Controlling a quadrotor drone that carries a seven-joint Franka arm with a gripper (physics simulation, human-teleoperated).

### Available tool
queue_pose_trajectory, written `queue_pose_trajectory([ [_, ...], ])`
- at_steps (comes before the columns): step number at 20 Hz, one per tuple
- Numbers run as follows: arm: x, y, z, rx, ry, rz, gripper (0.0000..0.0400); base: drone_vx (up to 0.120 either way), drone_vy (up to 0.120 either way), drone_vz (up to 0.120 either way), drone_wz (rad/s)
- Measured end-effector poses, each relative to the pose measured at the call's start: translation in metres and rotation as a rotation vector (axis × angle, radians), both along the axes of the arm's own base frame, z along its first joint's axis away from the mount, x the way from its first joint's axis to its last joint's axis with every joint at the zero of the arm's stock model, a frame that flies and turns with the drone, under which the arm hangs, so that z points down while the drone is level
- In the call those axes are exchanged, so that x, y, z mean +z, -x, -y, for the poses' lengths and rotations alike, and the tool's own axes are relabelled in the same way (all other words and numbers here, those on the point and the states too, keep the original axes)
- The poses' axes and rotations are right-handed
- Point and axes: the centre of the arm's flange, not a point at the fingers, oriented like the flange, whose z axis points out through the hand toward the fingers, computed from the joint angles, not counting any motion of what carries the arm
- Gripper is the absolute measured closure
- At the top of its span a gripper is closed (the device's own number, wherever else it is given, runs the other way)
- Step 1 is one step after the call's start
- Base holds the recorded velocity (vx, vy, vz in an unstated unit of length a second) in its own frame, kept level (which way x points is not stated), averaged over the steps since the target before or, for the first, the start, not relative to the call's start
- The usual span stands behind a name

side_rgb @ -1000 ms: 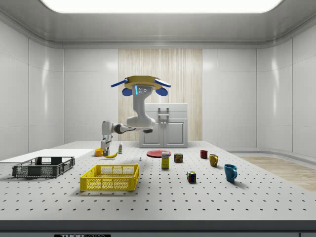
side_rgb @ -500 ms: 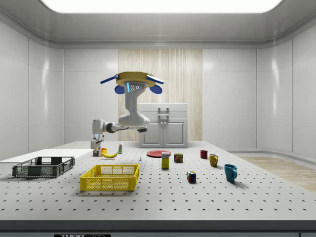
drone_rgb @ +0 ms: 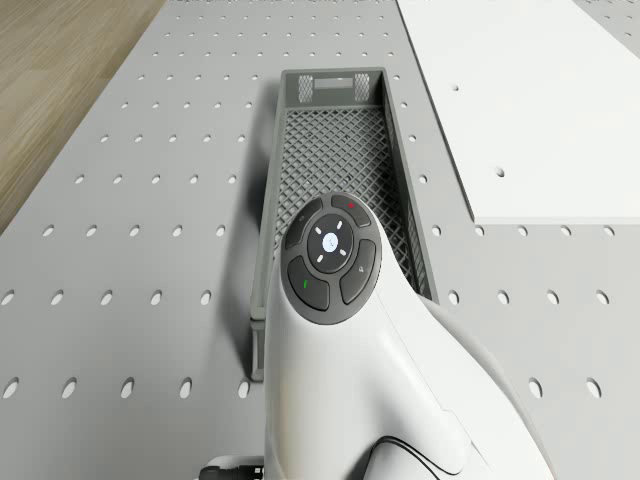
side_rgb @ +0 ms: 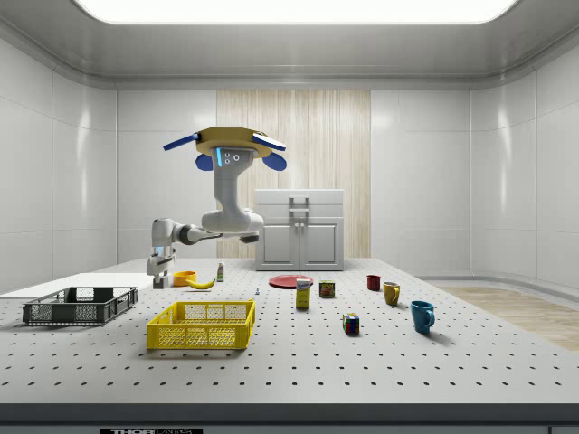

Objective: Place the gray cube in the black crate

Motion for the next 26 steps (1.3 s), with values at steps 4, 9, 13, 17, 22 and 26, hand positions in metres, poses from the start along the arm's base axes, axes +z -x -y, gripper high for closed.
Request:
queue_pose_trajectory([
  [4, 0.0000, 0.0000, 0.0000, 0.000, 0.000, 0.000, 0.0150, 0.120, 0.040, 0.000, 0.000],
  [9, 0.0000, 0.0000, 0.0000, 0.000, 0.000, 0.000, 0.0150, 0.120, 0.000, 0.000, 0.000],
  [13, 0.0000, 0.0000, 0.0000, 0.000, 0.000, 0.000, 0.0150, 0.120, 0.000, 0.000, 0.000],
  [17, 0.0000, 0.0000, 0.0000, 0.000, 0.000, 0.000, 0.0150, 0.120, 0.000, 0.000, 0.000],
  [22, 0.0000, 0.0000, 0.0000, 0.000, 0.000, 0.000, 0.0150, 0.120, 0.032, 0.000, 0.000],
  [26, 0.0000, 0.0000, 0.0000, 0.000, 0.000, 0.000, 0.0150, 0.120, 0.000, -0.070, 0.000],
])
